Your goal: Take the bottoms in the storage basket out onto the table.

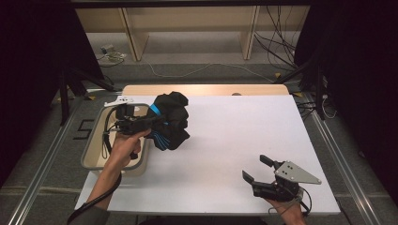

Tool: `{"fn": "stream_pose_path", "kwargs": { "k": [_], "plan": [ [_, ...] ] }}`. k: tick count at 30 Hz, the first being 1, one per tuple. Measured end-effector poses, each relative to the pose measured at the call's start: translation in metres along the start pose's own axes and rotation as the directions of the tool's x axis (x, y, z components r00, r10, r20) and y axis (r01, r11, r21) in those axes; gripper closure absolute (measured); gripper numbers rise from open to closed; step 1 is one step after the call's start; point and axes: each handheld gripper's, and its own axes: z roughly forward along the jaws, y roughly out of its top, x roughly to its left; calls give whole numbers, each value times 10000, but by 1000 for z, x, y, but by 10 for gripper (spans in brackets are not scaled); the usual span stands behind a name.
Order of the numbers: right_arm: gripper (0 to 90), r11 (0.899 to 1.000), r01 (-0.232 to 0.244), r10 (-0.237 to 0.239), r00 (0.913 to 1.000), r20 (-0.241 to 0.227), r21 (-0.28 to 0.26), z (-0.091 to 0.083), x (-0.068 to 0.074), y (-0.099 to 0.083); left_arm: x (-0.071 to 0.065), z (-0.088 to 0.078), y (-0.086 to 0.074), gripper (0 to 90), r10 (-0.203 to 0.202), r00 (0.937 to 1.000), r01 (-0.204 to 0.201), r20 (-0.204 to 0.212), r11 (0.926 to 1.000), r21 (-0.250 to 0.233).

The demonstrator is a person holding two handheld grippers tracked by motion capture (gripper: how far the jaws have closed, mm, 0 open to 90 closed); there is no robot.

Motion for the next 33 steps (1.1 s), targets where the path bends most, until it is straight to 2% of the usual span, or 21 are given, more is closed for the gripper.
{"fn": "stream_pose_path", "kwargs": {
  "k": [13, 21, 26, 33],
  "plan": [
    [189, 10000, -31, 31, 10000, 33, 17, 0, -1, 0, -15, 15, -4, 612, 200, 9997, -205, 163, 9994, 279],
    [189, 10000, -21, 21, 10000, 42, 23, 0, -1, 0, -25, 30, -3, 612, 452, 9985, -465, 296, 9978, 472],
    [189, 9999, -102, 102, 9999, 59, -10, 0, -2, -1, -30, 37, -2, 612, 433, 9983, -451, 387, 9979, 473],
    [189, 9999, -101, 101, 9999, 75, -8, -1, -2, -1, -34, 53, -7, 612, 521, 9978, -552, 412, 9952, 803]
  ]
}}
